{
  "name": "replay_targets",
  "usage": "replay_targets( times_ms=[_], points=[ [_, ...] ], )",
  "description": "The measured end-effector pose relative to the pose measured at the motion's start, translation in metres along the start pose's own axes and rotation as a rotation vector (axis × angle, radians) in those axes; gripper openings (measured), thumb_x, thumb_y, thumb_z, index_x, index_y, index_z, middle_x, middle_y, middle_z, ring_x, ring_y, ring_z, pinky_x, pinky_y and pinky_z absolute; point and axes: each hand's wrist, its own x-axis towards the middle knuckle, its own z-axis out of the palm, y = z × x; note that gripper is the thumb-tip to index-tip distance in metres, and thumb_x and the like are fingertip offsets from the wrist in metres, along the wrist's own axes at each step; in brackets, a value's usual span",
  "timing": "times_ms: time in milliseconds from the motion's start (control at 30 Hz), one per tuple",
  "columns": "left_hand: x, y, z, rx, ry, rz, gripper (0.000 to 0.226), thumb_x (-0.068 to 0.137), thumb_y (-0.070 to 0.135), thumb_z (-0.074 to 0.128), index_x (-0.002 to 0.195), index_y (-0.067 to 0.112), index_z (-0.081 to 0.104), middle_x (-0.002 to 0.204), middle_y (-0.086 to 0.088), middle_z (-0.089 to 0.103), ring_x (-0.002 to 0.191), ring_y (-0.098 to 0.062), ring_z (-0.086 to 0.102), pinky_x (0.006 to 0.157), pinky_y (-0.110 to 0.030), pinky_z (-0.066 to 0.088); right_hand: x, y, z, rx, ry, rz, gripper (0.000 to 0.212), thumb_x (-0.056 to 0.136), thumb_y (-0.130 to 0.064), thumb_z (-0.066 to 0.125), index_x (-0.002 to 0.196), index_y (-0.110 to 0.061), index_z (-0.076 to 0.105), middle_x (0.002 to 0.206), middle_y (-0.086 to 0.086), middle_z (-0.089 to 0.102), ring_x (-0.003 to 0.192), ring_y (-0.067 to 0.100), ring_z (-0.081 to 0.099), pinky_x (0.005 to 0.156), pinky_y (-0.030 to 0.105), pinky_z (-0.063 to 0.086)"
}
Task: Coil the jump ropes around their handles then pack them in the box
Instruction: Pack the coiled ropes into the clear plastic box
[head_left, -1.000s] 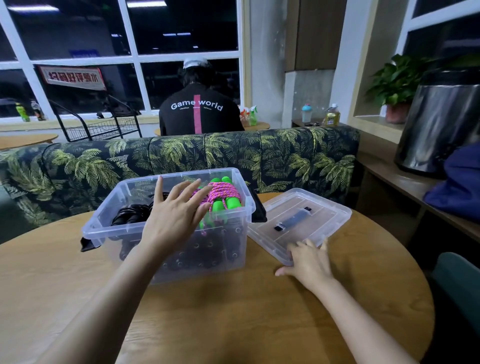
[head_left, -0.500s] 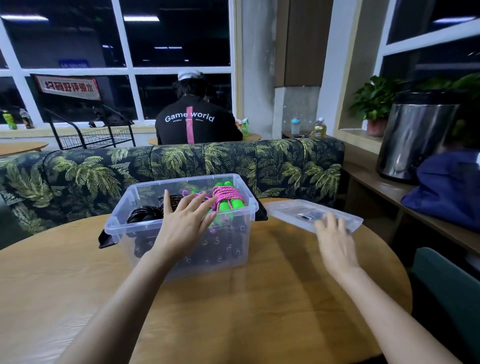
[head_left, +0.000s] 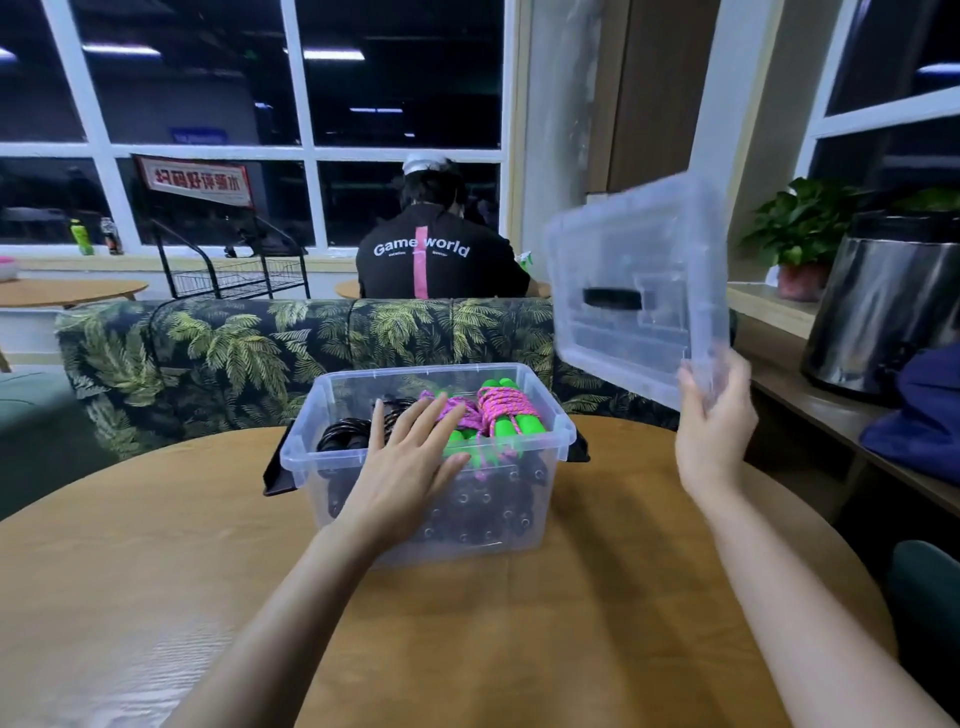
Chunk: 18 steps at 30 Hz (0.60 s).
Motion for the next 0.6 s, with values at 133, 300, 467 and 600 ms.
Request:
replay_targets(
  times_ms=[133,300,467,600],
  points=[
    [0.0,-0.019,-0.016,0.008,0.142,-0.103,0.075,0.098,0.065,0.005,0.156,0.019,0.016,0.163,-0.002,0.013,0.15,-0.019,0.008,0.121,-0.047,-0.007,-0.001,-0.021,0.043,0.418,-0.126,0.267,0.057,0.094,-0.042,0.062,0.144,-0.046,0.035,0.149,-0.006,0.043,0.13,0.014,0.052,0.107,0.049,0.044],
    [-0.006,-0.05,-0.047,0.051,0.3,-0.286,0.07,0.1,0.059,0.009,0.156,0.017,0.021,0.163,-0.01,0.017,0.151,-0.028,0.009,0.119,-0.04,-0.015,0.001,-0.03,0.084,0.575,-0.379,0.518,0.054,0.102,-0.01,0.049,0.152,-0.011,0.029,0.098,0.0,0.064,0.117,0.042,0.06,0.102,0.055,0.046],
    [-0.021,-0.073,-0.047,0.077,0.149,-0.312,0.069,0.098,0.063,0.0,0.154,0.031,0.026,0.155,-0.001,0.039,0.146,-0.026,0.029,0.119,-0.049,-0.014,-0.008,-0.037,0.103,0.357,-0.521,0.517,0.053,0.098,-0.007,0.053,0.149,-0.008,0.038,0.134,0.013,0.059,0.116,0.033,0.061,0.104,0.051,0.046],
    [-0.025,-0.078,-0.035,0.079,0.024,-0.277,0.075,0.094,0.067,-0.008,0.151,0.037,0.031,0.153,0.004,0.042,0.144,-0.022,0.035,0.121,-0.053,-0.004,-0.012,-0.039,0.107,0.074,-0.508,0.32,0.049,0.103,-0.015,0.045,0.15,-0.007,0.036,0.145,0.007,0.049,0.126,0.029,0.052,0.106,0.04,0.04]
  ],
)
